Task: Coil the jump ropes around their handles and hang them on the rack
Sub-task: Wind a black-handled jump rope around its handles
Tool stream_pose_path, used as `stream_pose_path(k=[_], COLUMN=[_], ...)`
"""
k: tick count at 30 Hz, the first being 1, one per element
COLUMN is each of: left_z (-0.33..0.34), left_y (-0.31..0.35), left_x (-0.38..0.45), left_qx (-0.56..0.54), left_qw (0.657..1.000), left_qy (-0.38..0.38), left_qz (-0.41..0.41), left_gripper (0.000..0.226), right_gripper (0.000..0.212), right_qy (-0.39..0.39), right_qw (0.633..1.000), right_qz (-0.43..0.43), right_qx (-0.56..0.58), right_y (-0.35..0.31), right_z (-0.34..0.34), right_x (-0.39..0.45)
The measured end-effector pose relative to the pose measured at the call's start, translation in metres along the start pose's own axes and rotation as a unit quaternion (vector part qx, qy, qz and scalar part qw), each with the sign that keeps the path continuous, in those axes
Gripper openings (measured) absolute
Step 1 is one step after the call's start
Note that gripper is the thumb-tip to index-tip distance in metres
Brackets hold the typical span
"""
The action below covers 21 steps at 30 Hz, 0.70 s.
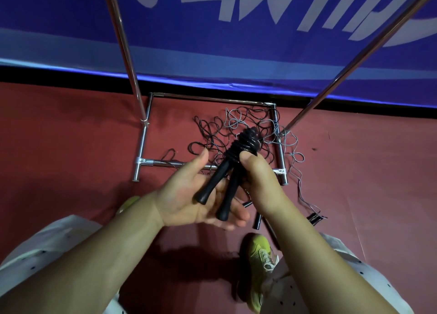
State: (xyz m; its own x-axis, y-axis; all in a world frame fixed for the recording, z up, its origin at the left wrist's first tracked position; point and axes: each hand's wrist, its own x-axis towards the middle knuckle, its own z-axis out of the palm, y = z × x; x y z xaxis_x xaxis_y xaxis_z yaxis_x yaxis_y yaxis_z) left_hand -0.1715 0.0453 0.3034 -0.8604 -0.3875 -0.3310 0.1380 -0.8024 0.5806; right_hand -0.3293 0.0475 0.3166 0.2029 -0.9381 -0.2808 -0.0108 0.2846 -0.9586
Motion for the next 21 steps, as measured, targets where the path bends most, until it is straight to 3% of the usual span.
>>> stream_pose_path(k=[1,3,7,10,12,14,17,21], left_z=[0.008,0.016,0.007,-0.001,-0.006,-0.011,-0.01,-0.007], left_y=[0.002,0.003,0.0,-0.006,-0.006,-0.004,-0.002,0.002], left_x=[0.002,0.005,0.01,0.012,0.011,0.01,0.009,0.008], left_qx=[-0.029,-0.04,0.14,0.27,0.39,0.42,0.426,0.471], left_qw=[1.0,0.994,0.96,0.899,0.834,0.805,0.801,0.771], left_qy=[0.01,0.1,0.241,0.339,0.384,0.415,0.417,0.427], left_qz=[-0.001,0.017,0.033,0.063,0.072,0.063,0.053,0.038], left_gripper=[0.087,0.079,0.068,0.062,0.06,0.057,0.053,0.039], right_gripper=[0.047,0.056,0.068,0.065,0.06,0.057,0.059,0.058], right_qy=[-0.018,-0.027,-0.021,-0.01,0.003,0.021,0.064,0.076], right_qw=[1.0,0.996,0.962,0.94,0.933,0.928,0.921,0.945], right_qz=[-0.002,0.01,0.036,0.061,0.082,0.094,0.081,0.063], right_qx=[-0.014,-0.08,-0.27,-0.336,-0.351,-0.36,-0.375,-0.313], right_y=[0.0,0.003,0.006,0.006,0.005,0.004,0.006,0.009], right_z=[-0.001,-0.005,-0.012,-0.008,-0.007,-0.006,-0.005,-0.002], right_x=[0.0,0.003,0.005,0.004,0.004,0.005,0.005,0.004])
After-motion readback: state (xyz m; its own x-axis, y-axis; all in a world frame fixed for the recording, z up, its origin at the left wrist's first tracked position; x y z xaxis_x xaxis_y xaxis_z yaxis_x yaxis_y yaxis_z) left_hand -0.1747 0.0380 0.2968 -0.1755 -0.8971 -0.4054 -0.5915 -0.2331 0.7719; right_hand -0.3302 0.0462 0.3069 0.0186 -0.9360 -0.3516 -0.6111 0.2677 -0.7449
